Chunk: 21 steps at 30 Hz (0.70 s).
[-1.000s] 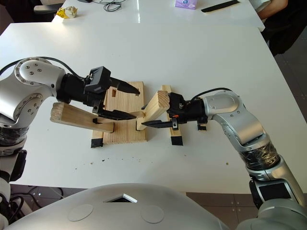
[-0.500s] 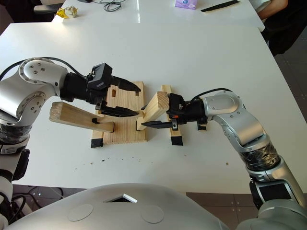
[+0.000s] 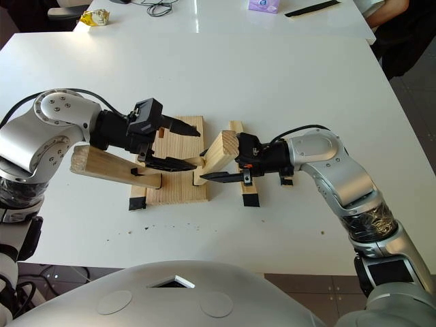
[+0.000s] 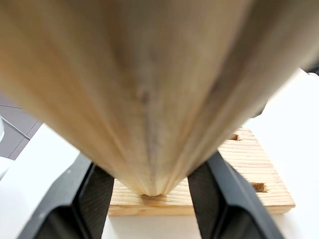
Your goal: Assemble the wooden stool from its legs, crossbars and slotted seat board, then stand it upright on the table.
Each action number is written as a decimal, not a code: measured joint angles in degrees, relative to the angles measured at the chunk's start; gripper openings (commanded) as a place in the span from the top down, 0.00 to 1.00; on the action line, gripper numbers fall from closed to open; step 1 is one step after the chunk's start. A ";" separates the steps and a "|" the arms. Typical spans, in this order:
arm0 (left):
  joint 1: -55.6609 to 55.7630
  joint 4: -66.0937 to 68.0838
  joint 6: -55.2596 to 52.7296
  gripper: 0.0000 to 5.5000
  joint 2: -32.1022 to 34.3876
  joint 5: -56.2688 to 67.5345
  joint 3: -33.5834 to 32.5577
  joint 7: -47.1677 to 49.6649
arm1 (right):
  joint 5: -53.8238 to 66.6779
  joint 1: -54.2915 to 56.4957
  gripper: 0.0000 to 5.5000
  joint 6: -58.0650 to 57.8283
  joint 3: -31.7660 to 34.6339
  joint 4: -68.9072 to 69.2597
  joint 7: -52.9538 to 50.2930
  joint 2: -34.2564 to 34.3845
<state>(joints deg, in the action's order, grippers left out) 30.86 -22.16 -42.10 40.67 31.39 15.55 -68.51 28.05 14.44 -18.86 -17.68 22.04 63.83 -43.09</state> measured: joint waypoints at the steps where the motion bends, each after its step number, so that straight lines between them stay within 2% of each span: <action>1: -0.01 -0.01 -0.05 0.33 -0.05 0.01 0.04 0.15 | 0.00 0.04 0.63 -0.05 -0.02 0.01 0.02 0.00; 5: 0.21 -0.02 -2.08 0.33 -0.58 1.76 -0.49 0.58 | -0.01 0.08 0.63 -0.18 -0.05 0.11 0.08 0.00; 14: 7.76 1.65 -10.54 0.33 -1.89 13.20 -7.30 1.09 | -0.03 0.01 0.63 -0.21 -0.03 0.16 0.28 -0.09; 21: 10.96 8.35 -4.99 0.33 -0.57 7.98 -8.79 2.80 | -0.04 -0.16 0.63 -0.21 -0.02 0.37 0.10 -0.07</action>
<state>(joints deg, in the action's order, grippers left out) 41.82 -13.81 -47.09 40.10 39.38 6.77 -65.70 28.01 14.28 -19.07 -17.71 22.41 63.92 -43.16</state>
